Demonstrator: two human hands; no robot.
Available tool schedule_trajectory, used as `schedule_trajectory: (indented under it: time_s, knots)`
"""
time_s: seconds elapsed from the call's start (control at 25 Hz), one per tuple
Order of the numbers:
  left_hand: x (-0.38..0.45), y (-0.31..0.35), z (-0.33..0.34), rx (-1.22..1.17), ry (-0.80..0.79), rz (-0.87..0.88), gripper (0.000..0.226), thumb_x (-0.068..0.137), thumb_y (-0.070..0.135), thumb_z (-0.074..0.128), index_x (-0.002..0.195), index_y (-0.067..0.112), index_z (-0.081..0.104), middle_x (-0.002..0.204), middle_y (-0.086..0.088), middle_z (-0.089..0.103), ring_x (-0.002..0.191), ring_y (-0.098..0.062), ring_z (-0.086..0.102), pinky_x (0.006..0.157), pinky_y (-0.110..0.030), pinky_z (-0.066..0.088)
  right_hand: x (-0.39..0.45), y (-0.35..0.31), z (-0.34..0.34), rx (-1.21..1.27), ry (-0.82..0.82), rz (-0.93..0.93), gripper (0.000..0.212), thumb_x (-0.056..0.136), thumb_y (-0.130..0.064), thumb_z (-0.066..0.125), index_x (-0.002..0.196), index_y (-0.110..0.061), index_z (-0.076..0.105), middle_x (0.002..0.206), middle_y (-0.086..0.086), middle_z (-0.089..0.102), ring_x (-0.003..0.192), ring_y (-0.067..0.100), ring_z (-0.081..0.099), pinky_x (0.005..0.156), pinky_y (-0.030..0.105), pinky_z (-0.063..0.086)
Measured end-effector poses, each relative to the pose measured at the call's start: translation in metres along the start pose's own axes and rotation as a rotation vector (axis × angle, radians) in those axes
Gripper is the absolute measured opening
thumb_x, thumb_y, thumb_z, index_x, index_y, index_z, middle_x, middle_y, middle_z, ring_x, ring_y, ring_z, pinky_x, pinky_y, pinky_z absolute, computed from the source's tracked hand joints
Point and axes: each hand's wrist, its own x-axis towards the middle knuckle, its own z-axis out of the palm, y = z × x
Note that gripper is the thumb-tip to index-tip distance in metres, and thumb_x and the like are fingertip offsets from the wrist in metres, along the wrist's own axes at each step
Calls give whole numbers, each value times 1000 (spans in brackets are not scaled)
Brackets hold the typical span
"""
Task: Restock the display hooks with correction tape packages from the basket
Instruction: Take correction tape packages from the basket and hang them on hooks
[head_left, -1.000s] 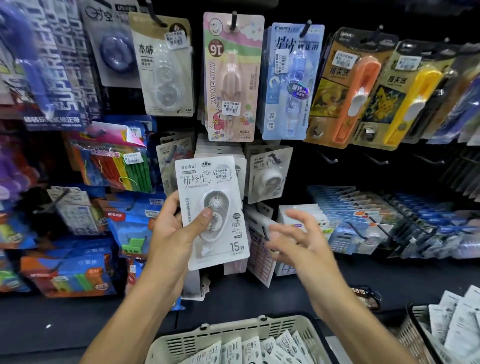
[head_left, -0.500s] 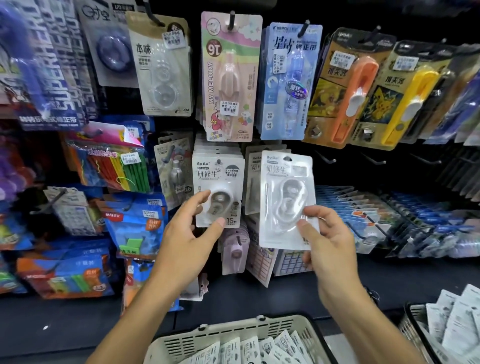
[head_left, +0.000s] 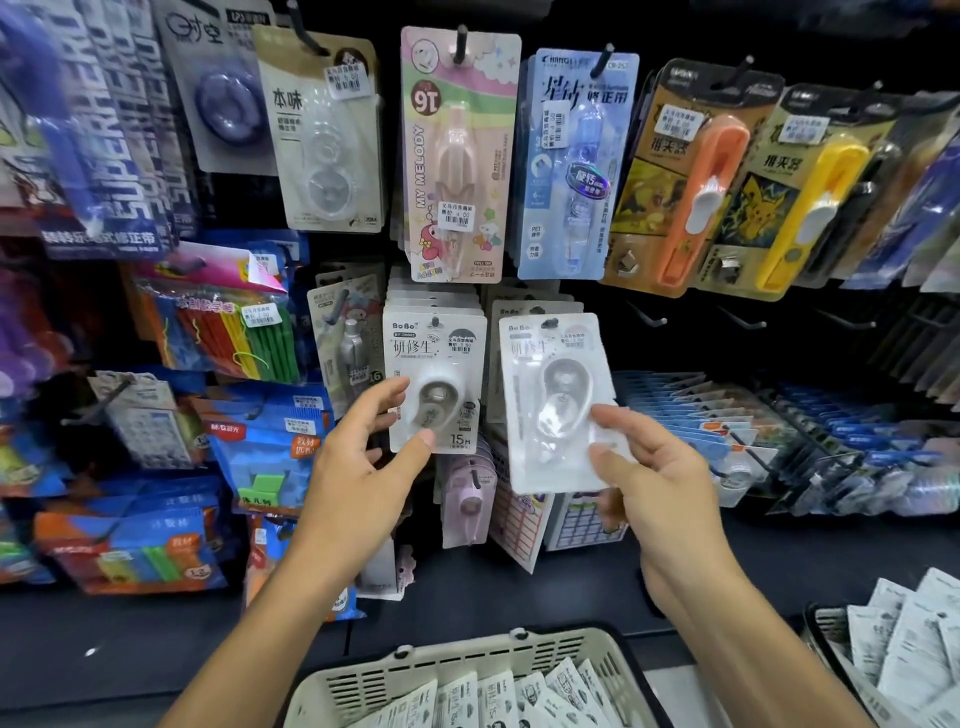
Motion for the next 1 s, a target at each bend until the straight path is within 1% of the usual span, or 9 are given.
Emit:
schedule_trajectory:
  time_s: [0.08,0.16,0.4,0.52,0.6,0.68,0.8,0.88,1.0]
  knots:
    - [1,-3,0,4,4,7,49,96,23,69,140,39,54,139,17,55,129,-1,50,105,-29,42,3,4,1,222,-172,127,64,91,8,62,139,-34,55,134,-18,52,107,14,69,88,33,60]
    - [1,-7,-1,10,-4,-1,51,96,25,69,141,42,51,139,18,54,130,-2,49,105,-30,41,4,21,1,335,-219,212,73,92,7,60,146,-39,44,134,-20,47,123,13,61,103,39,52]
    - [-16,-45,9,290,-126,-26,48,94,20,68,140,25,56,137,6,60,125,-13,55,104,-33,43,-23,128,7,-244,-236,621,19,97,-3,59,108,-17,63,109,5,69,85,20,68,71,30,55]
    - [-51,-96,23,648,-544,-92,45,93,23,69,137,21,59,130,-4,66,119,-23,61,102,-33,47,-61,205,-15,-604,-333,722,16,96,-3,60,91,-18,61,85,5,60,62,16,55,50,22,39]
    - [-81,-136,27,821,-922,-198,45,93,27,68,137,23,59,130,-4,65,115,-24,60,96,-29,46,-90,251,-32,-894,-422,836,14,95,-9,61,107,-15,64,104,9,63,84,21,62,61,21,46]
    - [-108,-174,22,908,-1099,-307,43,94,29,67,136,24,59,129,-2,65,113,-22,60,95,-29,47,-110,288,-50,-1141,-468,743,38,93,-12,61,131,-10,58,126,11,61,112,26,62,82,23,47]
    - [-135,-216,19,980,-953,-396,39,93,32,68,132,29,60,123,-1,67,112,-23,62,95,-35,51,-109,309,-54,-877,-109,749,38,91,-13,65,127,-7,56,106,11,67,88,24,66,78,33,54]
    - [-143,-231,23,1000,-787,-417,32,91,30,68,122,28,63,114,-1,70,108,-25,65,90,-37,54,-105,315,-49,-632,-19,843,30,91,-13,68,119,-9,58,104,11,69,82,25,67,79,42,58]
    - [-151,-243,34,921,-690,-396,6,91,24,63,94,29,62,91,2,74,90,-23,70,77,-35,57,-96,317,-38,-764,45,658,23,94,-13,65,116,-14,59,103,5,70,90,25,68,85,44,58]
